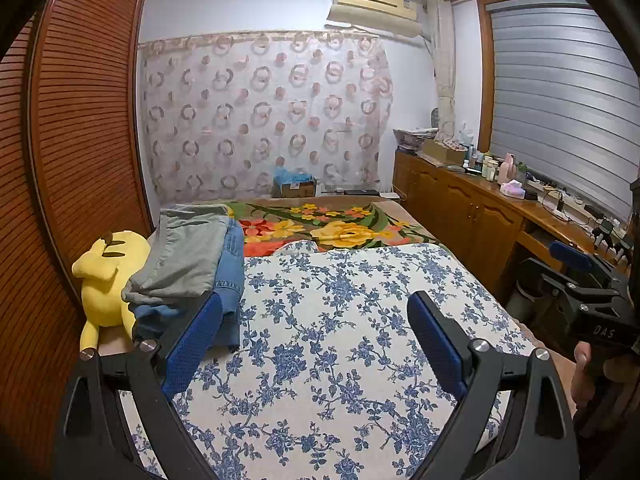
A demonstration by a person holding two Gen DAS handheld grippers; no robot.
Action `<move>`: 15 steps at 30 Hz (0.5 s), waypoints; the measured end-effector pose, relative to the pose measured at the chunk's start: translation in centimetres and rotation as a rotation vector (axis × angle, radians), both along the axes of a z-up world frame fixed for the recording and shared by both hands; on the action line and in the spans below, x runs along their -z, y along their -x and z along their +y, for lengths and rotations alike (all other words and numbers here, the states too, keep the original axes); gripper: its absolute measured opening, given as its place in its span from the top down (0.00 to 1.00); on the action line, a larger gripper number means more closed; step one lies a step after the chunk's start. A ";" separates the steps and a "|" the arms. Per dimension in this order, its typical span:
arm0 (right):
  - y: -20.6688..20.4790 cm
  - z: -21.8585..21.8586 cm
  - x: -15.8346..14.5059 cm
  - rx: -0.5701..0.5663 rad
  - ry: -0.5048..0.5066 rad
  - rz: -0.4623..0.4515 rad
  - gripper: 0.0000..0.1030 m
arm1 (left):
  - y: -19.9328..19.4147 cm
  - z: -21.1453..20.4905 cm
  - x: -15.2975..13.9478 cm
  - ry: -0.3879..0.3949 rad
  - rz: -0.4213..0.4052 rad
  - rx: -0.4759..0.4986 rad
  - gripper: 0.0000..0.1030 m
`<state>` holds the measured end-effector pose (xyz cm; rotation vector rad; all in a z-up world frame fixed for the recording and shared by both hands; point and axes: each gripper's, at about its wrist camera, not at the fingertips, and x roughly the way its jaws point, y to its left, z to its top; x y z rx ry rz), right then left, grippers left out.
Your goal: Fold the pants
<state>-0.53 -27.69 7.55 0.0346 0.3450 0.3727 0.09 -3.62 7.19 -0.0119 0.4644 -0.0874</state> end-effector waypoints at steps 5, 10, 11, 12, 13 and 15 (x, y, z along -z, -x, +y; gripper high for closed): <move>0.0 0.0 0.0 -0.002 0.001 0.001 0.01 | 0.0 0.1 0.0 0.001 0.000 0.000 0.09; -0.1 -0.1 -0.1 0.000 0.002 0.000 0.01 | 0.1 0.2 -0.1 0.002 0.000 0.001 0.09; -0.1 -0.1 -0.1 0.000 0.003 0.000 0.01 | 0.0 0.1 -0.1 0.000 0.000 0.001 0.09; -0.2 -0.1 -0.1 0.000 0.003 0.000 0.01 | 0.0 0.2 -0.1 0.000 0.000 0.001 0.09; -0.2 -0.1 -0.1 0.000 0.003 0.000 0.01 | 0.0 0.2 -0.1 0.000 0.000 0.001 0.09; -0.2 -0.2 -0.1 0.000 0.002 0.000 0.01 | 0.0 0.2 -0.1 0.001 -0.001 0.000 0.09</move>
